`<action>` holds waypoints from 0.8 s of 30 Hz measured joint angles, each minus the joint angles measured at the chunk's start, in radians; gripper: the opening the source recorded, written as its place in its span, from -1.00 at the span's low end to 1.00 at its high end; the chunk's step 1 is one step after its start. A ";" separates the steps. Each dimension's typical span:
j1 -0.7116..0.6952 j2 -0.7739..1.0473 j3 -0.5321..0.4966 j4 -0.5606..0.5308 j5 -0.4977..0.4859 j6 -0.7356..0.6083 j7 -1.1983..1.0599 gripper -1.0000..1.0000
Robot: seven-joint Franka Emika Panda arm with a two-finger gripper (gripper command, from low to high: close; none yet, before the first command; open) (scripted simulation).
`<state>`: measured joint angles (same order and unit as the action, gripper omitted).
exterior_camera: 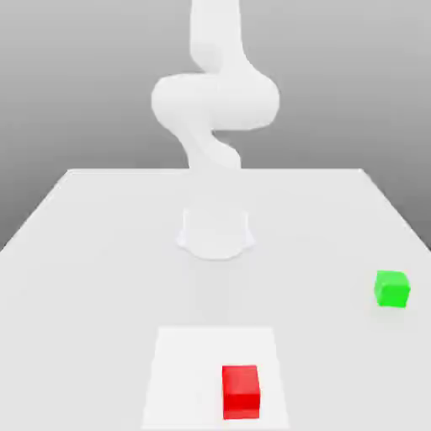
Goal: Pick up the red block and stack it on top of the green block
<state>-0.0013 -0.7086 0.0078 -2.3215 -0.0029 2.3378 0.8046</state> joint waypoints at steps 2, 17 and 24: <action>-0.001 0.077 0.007 -0.018 -0.002 0.032 0.004 0.00; 0.007 0.623 0.038 -0.146 -0.023 0.258 0.034 0.00; 0.019 0.876 0.044 -0.201 -0.022 0.369 0.040 0.00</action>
<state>0.0182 0.1673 0.0514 -2.5221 -0.0245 2.7070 0.8443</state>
